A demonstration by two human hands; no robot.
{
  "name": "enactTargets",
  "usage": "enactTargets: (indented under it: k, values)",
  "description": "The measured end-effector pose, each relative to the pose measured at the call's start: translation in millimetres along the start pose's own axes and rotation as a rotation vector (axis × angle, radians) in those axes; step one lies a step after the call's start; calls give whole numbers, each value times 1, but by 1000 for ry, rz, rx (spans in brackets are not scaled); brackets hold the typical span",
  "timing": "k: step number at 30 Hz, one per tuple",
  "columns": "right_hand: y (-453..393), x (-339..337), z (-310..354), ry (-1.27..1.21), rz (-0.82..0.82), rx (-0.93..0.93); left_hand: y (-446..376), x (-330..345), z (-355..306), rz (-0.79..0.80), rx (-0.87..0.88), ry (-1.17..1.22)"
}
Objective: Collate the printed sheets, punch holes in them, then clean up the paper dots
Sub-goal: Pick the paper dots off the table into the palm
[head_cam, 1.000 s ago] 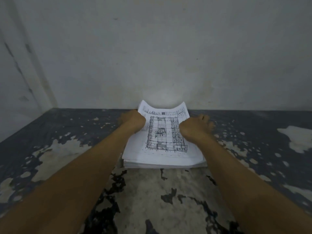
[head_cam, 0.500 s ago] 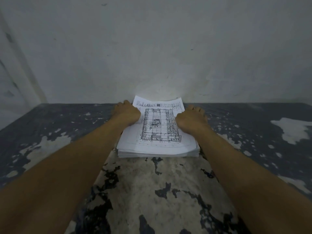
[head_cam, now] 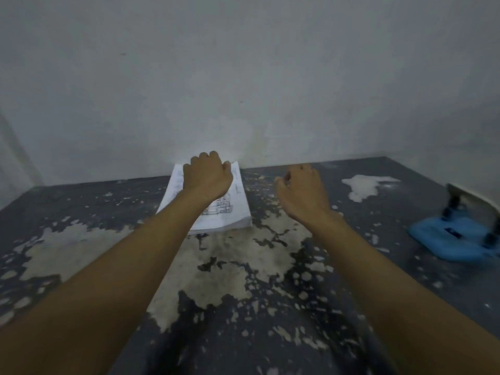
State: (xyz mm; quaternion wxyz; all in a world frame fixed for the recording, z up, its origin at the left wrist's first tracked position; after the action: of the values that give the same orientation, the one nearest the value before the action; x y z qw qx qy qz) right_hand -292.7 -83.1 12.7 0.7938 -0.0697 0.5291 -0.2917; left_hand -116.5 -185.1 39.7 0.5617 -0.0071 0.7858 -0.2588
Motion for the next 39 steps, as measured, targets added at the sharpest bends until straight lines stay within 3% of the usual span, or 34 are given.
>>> enactTargets:
  k: [7,18,26,30,39]
  values:
    - [52,-93,-69,41,-343,-151,37,6,-129,22,250,292]
    - [113,-163,-194,20,-661,-113,93,80,-288,452,494,401]
    - [119,-151,-269,-38,-484,294,116,114,-344,625,548,371]
    - [114,-146,-282,-71,-401,295,121,123,-359,635,560,376]
    - [102,-151,-278,-38,-489,286,114,126,-350,493,483,393]
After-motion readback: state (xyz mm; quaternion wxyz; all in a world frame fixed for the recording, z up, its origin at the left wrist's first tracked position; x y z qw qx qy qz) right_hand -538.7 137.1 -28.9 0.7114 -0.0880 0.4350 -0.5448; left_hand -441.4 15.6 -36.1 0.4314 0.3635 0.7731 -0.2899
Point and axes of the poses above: each hand's wrist, its own y-axis away from the middle knuckle, its own x-axis out of the palm, z = x × y, the point moved 2 cm from there along -y, towards the middle knuckle, and after that the axes turned 1 degree about y, right-handed, at the moved point
